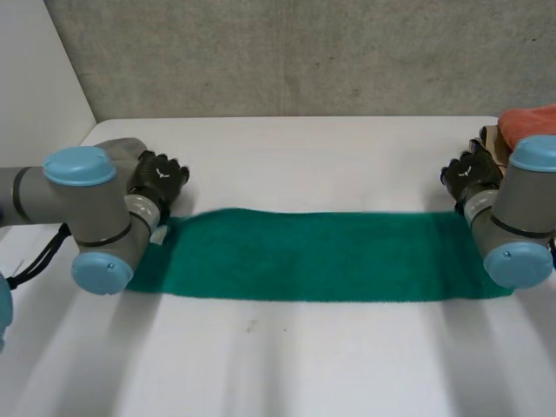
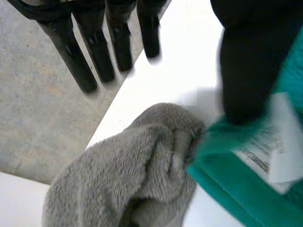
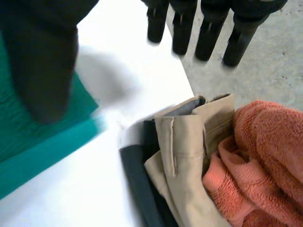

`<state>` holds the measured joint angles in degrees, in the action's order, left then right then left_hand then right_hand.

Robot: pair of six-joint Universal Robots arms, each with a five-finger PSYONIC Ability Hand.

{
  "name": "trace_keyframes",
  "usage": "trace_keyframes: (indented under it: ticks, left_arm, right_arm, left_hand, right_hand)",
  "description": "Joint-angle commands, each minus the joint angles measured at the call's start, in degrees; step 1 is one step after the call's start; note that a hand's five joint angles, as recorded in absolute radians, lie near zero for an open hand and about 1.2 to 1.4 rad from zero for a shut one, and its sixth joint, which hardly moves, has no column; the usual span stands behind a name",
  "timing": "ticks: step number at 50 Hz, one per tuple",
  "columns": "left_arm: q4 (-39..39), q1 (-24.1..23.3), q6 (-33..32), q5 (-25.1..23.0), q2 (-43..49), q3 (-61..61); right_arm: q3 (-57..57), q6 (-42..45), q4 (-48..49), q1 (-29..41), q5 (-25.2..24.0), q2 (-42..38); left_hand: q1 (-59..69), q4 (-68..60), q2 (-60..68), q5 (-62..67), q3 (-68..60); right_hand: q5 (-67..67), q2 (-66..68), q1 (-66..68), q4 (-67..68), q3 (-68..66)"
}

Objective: Fold the laundry.

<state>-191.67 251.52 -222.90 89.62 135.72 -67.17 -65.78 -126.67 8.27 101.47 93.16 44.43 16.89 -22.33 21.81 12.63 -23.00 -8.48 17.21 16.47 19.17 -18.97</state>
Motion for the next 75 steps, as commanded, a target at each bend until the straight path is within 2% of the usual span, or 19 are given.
trace_keyframes:
  ticks: [1, 6, 10, 15, 20, 27, 38, 41, 42, 43, 45, 49, 53, 60, 64, 66, 69, 70, 75]
  left_arm:
    - [0.2, -2.0, 1.2, 0.2, -1.2, -0.6]
    - [0.5, -2.3, 4.3, 0.0, -9.7, -5.9]
    - [0.5, -2.0, 8.0, -0.7, -17.4, -13.1]
    - [-1.6, -1.8, 12.8, -1.4, -24.9, -21.7]
    - [-6.5, -1.4, 18.0, -4.9, -28.9, -29.7]
    - [-10.7, 0.0, 19.5, -6.9, -29.0, -33.7]
    - [-11.0, 0.3, 19.6, -6.9, -28.3, -34.1]
    - [-11.0, 0.3, 19.6, -6.9, -28.2, -34.1]
    - [-11.0, 0.3, 19.6, -6.9, -28.2, -34.1]
    - [-11.0, 0.3, 19.6, -6.8, -28.2, -34.1]
    - [-11.0, 0.3, 19.6, -6.8, -28.2, -34.2]
    - [-11.0, 0.0, 19.6, -6.7, -28.3, -34.6]
    - [-11.0, 0.0, 19.6, -6.7, -29.5, -35.5]
    - [-11.0, 0.8, 19.6, -6.7, -31.7, -36.8]
    - [-11.0, 1.3, 19.7, -6.6, -32.5, -37.0]
    - [-11.0, 1.6, 19.7, -6.4, -33.1, -37.1]
    - [-11.0, 1.7, 19.8, -6.4, -33.7, -37.1]
    - [-11.0, 1.7, 20.0, -6.4, -34.0, -37.1]
    - [-11.0, 1.6, 21.3, -6.4, -34.4, -37.2]
  right_arm:
    - [-0.6, -5.4, -0.4, 2.5, 0.9, 2.5]
    - [-7.5, -13.0, -0.9, 2.2, -0.9, 10.4]
    - [-14.7, -16.4, -1.8, 1.4, -5.9, 17.5]
    - [-23.2, -17.1, -9.1, -6.9, -13.2, 25.8]
    - [-28.7, -16.7, -15.0, -13.2, -18.4, 27.6]
    - [-35.4, -16.2, -10.0, -16.8, -24.0, 27.4]
    - [-38.3, -16.2, -0.7, -17.3, -24.1, 21.9]
    - [-38.0, -16.1, 0.3, -17.2, -24.3, 20.2]
    - [-37.7, -15.6, 0.9, -17.3, -23.8, 19.5]
    - [-37.4, -15.4, 1.5, -17.4, -23.5, 19.5]
    - [-37.8, -15.1, 3.2, -17.9, -22.7, 19.6]
    - [-38.5, -12.8, 10.1, -20.2, -16.9, 22.4]
    - [-38.1, -8.8, 10.3, -22.8, -14.2, 26.9]
    - [-34.5, 7.8, 9.9, -26.8, -12.2, 24.5]
    - [-33.8, 10.2, 11.8, -20.8, -12.9, 24.7]
    - [-32.2, 9.0, 14.6, -11.7, -14.1, 24.6]
    - [-31.7, 7.7, 18.9, -3.7, -16.4, 24.6]
    - [-31.7, 6.8, 22.2, 1.8, -18.6, 24.6]
    - [-31.6, 6.2, 28.2, 13.4, -25.9, 23.3]
  left_hand:
    - [-6.9, 12.3, -11.8, -12.6, 13.0]
    - [-6.9, 12.3, -11.8, -12.6, 13.0]
    - [-6.9, 12.3, -11.8, -12.6, 13.0]
    - [-6.9, 12.3, -11.8, -12.6, 13.0]
    - [-6.9, 12.3, -11.8, -12.6, 13.0]
    - [-6.9, 12.3, -11.8, -12.6, 13.0]
    - [-6.9, 12.3, -11.8, -12.6, 13.0]
    - [-6.9, 12.3, -11.8, -12.6, 13.0]
    - [-6.9, 12.3, -11.8, -12.6, 13.0]
    - [-6.9, 12.3, -11.8, -12.6, 13.0]
    - [-6.9, 12.3, -11.8, -12.6, 13.0]
    - [-6.9, 12.3, -11.8, -12.6, 13.0]
    - [-6.9, 12.3, -11.8, -12.6, 13.0]
    - [-6.9, 12.3, -11.8, -12.6, 13.0]
    - [-6.9, 12.3, -11.8, -12.6, 13.0]
    - [-6.9, 12.3, -11.8, -12.6, 13.0]
    - [-6.9, 12.3, -11.8, -12.6, 13.0]
    - [-6.9, 12.3, -11.8, -12.6, 13.0]
    - [-6.9, 12.3, -11.8, -12.6, 13.0]
  right_hand:
    - [8.5, -7.2, -6.5, -9.2, 9.0]
    - [8.5, -7.2, -6.5, -9.2, 9.0]
    - [8.5, -7.2, -6.5, -9.2, 9.0]
    - [4.6, -3.3, -2.5, -5.2, 5.0]
    - [-7.2, 8.5, 9.2, 6.5, -6.7]
    - [-10.1, 11.4, 12.1, 9.4, -9.6]
    - [-10.8, 12.0, 12.8, 10.1, -10.3]
    - [-17.6, 18.9, 19.7, 17.0, -17.2]
    - [-45.3, 46.6, 47.3, 44.6, -44.8]
    - [-61.4, 62.6, 63.4, 60.7, -60.9]
    - [-61.5, 62.8, 63.5, 60.8, -61.0]
    - [-61.5, 62.8, 63.5, 60.8, -61.0]
    - [-61.5, 62.8, 63.5, 60.8, -61.0]
    - [-61.5, 62.8, 63.5, 60.8, -61.0]
    - [-61.5, 62.8, 63.5, 60.8, -61.0]
    - [-61.5, 62.8, 63.5, 60.8, -61.0]
    - [-61.5, 62.8, 63.5, 60.8, -61.0]
    - [-61.5, 62.8, 63.5, 60.8, -61.0]
    - [-61.5, 62.8, 63.5, 60.8, -61.0]
